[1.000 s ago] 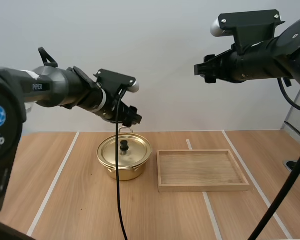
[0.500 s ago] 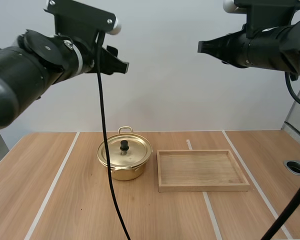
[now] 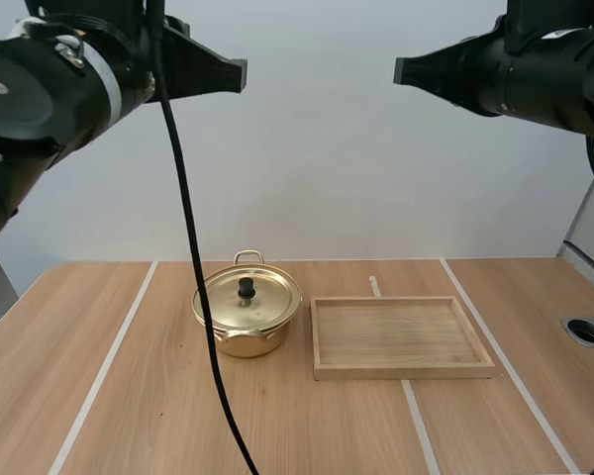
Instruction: Open the pot, put the pineapple inside, and close it
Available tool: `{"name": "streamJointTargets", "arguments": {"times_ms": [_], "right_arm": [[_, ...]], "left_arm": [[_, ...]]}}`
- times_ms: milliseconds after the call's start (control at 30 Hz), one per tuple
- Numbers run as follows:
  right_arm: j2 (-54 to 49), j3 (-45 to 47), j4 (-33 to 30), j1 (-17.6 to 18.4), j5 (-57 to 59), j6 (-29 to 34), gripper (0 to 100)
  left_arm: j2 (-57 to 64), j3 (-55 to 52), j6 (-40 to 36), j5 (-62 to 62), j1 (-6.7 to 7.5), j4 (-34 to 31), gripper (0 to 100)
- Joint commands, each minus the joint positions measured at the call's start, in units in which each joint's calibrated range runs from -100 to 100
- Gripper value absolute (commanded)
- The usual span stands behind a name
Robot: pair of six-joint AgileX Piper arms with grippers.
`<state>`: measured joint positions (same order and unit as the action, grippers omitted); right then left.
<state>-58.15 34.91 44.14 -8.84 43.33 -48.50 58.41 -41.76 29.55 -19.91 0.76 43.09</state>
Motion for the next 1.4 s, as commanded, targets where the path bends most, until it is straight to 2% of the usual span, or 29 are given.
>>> {"name": "streamJointTargets", "arguments": {"times_ms": [0,67,300,433,567,767,1000,1367], "right_arm": [[-3.1,0.5,1.6,-0.2,-1.2,-1.2,0],[-5.0,1.6,3.0,-0.2,-1.2,-1.2,0],[-13.3,10.1,9.5,-0.2,-1.2,-3.8,0],[-18.4,15.9,12.2,-0.2,-1.1,-5.7,0],[-23.2,22.1,12.2,-0.2,-0.9,-5.5,0],[-29.4,30.7,12.9,-0.2,0.9,-5.2,0],[-33.9,35.3,12.3,-0.2,8.5,-5.2,0],[-34.2,35.3,12.0,-0.2,11.3,-5.2,0]], "left_arm": [[2.9,-2.3,-2.3,0.2,-0.08,0.4,0],[5.3,-4.2,-3.0,0.2,-0.26,0.4,0],[16.0,-10.4,-5.9,0.2,-2.64,0.4,0],[21.0,-13.5,-7.1,-0.7,-2.81,-0.5,0],[25.7,-18.8,-12.6,-7.2,-2.81,-8.3,0],[31.8,-26.3,-25.2,-7.9,-2.81,-23.7,0],[33.7,-27.4,-38.0,-19.6,-5.04,-36.6,0],[33.7,-27.4,-38.4,-19.3,-5.03,-37.8,0]]}}
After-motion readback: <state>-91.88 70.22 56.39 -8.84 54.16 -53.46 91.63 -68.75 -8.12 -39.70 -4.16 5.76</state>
